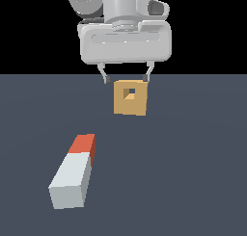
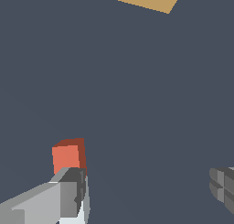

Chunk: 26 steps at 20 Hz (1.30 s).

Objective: Insert the peg into the horizontal hole in a box.

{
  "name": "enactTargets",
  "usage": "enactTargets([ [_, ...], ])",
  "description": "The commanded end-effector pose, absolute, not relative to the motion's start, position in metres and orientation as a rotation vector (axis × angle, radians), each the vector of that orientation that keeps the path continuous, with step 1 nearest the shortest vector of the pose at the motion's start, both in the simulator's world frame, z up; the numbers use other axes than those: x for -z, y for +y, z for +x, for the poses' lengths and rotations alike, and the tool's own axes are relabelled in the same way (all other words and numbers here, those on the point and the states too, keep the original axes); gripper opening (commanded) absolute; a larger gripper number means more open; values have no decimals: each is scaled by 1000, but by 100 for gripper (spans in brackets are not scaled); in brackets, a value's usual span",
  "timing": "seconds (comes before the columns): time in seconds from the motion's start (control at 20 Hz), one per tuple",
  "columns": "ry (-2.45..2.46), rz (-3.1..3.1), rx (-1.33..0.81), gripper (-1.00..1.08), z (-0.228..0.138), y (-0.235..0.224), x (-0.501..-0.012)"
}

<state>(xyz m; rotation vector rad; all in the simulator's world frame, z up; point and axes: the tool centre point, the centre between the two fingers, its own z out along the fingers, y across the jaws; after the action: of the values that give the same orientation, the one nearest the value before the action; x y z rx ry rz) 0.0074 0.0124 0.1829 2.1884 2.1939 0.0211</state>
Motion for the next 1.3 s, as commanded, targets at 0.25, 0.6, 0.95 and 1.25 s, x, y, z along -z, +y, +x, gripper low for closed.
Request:
enactTargets([
  [0.25,2198,2186,-20,100,4,7,-179],
  [0.6,2220,2175,-17,100,-16,-20,-158],
  [0.95,2260,2154,-10,100,-48,-70,-122],
  [1.25,2291,2138,-4,100,-72,-109,-93],
])
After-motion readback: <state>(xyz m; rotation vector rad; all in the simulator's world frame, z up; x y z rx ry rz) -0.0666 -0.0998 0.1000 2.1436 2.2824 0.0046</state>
